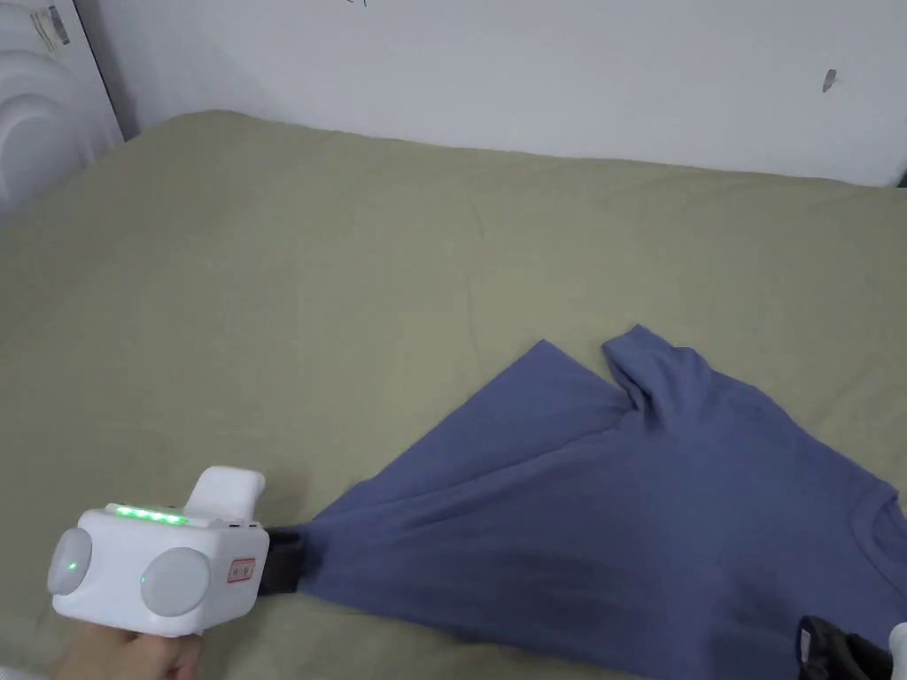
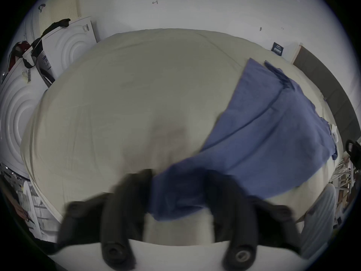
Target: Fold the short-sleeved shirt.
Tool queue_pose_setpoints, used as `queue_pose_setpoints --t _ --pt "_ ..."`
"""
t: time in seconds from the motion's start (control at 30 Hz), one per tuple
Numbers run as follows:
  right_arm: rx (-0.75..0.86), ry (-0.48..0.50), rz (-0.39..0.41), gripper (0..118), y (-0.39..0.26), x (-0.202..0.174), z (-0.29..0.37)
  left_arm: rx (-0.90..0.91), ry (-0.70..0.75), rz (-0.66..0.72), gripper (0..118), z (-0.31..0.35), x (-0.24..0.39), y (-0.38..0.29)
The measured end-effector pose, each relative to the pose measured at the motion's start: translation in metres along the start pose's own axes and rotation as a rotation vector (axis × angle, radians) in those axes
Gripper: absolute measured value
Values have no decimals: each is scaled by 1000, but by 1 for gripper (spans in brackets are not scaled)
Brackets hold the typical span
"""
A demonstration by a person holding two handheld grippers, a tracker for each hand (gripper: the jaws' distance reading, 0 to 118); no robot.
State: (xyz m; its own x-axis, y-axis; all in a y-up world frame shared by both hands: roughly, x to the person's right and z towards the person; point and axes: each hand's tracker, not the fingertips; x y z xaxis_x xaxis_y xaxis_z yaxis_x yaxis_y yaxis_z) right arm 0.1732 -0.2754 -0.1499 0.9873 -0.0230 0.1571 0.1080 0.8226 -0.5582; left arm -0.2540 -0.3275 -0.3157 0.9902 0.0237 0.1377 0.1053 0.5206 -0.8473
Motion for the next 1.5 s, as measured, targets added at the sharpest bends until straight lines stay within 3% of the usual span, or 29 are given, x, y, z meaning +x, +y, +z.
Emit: queue_pose_setpoints --t 0.07,0.2,0.33,0.53,0.57,0.67,0.7,0.77,0.93,1.03,1.1,1.13,1.17,1.23,1.27,1.43,1.5 --pt "-10 -3 -4 2 1 9 -8 8 -14 -12 3 2 4 -1" --pt "-47 -6 26 2 16 30 -34 4 -28 8 3 -2 -3 -2" --pt "-65 -8 -2 2 53 64 -83 7 -27 23 3 4 4 -5" --pt "-122 -29 91 2 120 98 -195 3 -26 33 3 12 13 -4" --pt "-144 -10 95 14 130 109 -223 2 -32 44 3 12 13 -4" --pt "-248 61 91 115 155 118 -277 -4 -39 61 3 12 12 -1" --pt "-296 66 102 116 159 118 -297 -7 -40 63 3 13 13 0" --pt "-294 54 127 109 167 117 -322 -12 -38 62 3 11 12 3" --pt "-456 30 219 110 159 107 -371 -22 -36 55 3 10 13 4" --pt "-439 35 191 112 166 101 -364 -29 -37 54 3 10 14 5" --pt "-435 101 239 88 169 94 -348 -30 -36 51 3 11 14 4" --pt "-429 114 239 66 173 90 -341 -30 -36 53 3 11 15 4" --pt "-417 140 238 1 177 85 -332 -28 -35 56 3 13 15 4" --pt "-373 89 283 2 182 77 -319 -25 -34 61 3 16 15 4" --pt "-362 108 288 2 188 76 -309 -23 -34 64 3 18 15 4" --pt "-207 122 230 2 220 76 -202 69 -77 141 3 35 -7 19" --pt "-147 132 249 2 237 92 -182 127 -88 150 3 54 -7 34"
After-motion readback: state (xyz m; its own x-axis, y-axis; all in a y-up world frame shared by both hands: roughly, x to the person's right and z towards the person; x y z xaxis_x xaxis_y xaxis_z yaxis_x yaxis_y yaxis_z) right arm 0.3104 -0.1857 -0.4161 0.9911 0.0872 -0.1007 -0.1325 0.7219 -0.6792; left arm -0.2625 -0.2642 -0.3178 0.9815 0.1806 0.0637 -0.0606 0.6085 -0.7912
